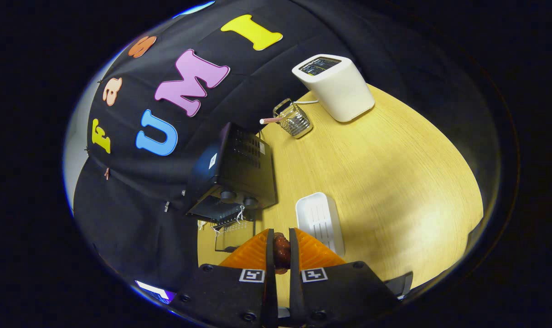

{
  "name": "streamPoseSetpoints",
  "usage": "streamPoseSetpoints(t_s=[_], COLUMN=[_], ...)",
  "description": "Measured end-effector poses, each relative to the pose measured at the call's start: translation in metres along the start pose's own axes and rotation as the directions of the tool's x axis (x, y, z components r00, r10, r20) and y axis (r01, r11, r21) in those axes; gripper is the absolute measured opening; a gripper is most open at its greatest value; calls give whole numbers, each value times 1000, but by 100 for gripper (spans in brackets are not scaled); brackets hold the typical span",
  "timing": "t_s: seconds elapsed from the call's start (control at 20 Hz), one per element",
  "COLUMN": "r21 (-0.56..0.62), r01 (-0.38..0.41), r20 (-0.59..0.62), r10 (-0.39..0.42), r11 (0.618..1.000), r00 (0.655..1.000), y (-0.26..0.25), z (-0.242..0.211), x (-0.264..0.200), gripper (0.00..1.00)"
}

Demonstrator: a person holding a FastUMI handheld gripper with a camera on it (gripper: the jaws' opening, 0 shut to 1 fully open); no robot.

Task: Open the toaster oven, put the food inside, and close the toaster oven door.

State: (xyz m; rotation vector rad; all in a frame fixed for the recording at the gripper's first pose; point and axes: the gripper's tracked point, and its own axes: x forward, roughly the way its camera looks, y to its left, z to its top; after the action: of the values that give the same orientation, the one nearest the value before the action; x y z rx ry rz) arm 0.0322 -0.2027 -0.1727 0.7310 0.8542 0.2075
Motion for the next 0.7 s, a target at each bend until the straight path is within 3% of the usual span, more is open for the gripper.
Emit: streamPoseSetpoints(t_s=[0.7], r21=[102], r01=[-73], r20=[58], r10=[67], r11=[992], r00=[996], y=[104], z=[-86], x=[23], gripper=[14])
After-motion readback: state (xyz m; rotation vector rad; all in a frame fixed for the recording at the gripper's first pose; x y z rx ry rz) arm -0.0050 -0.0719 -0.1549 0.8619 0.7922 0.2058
